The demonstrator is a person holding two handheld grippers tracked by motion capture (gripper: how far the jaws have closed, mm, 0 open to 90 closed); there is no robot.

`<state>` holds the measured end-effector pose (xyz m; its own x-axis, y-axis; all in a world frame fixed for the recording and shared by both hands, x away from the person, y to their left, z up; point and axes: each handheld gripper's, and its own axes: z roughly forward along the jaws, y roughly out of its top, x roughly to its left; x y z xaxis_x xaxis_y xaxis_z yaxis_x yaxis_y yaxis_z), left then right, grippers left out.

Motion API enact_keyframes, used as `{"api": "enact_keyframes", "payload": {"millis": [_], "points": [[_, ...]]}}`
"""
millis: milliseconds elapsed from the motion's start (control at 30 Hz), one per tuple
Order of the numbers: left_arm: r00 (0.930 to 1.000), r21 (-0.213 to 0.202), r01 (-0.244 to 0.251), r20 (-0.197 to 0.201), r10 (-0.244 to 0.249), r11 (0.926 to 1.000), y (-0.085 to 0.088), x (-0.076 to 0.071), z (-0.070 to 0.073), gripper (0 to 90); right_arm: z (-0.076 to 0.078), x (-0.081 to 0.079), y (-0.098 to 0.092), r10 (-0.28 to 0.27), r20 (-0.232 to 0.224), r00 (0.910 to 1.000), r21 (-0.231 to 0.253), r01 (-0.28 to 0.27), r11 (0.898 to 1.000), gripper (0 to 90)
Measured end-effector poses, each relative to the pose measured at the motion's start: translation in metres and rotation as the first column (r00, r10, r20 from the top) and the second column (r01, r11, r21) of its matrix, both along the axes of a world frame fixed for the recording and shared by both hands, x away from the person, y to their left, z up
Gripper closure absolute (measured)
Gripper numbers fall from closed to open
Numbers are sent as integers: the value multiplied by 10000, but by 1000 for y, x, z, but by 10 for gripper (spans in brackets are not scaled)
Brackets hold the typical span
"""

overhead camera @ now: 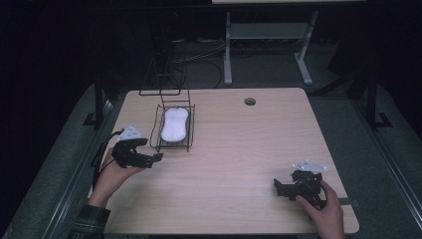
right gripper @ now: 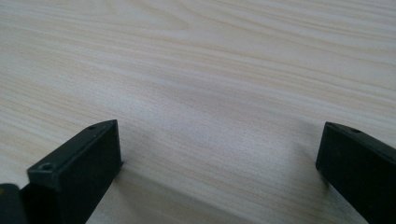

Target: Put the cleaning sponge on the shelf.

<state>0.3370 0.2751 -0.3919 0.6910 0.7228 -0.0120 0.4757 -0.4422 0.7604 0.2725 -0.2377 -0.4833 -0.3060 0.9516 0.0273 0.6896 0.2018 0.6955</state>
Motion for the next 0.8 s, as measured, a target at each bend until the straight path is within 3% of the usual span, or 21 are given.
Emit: {"api": "enact_keyframes", "payload": {"millis": [233, 800], "points": [[9999, 45, 110, 40, -110, 9999, -2, -17, -9, 136, 0, 0, 0, 2, -1, 10000, -3, -2, 10000, 0], [9985, 610, 235, -501, -204, 9979, 0, -50, -41, 135, 0, 0, 0, 9, 5, 10000, -7, -9, 10000, 0]]}}
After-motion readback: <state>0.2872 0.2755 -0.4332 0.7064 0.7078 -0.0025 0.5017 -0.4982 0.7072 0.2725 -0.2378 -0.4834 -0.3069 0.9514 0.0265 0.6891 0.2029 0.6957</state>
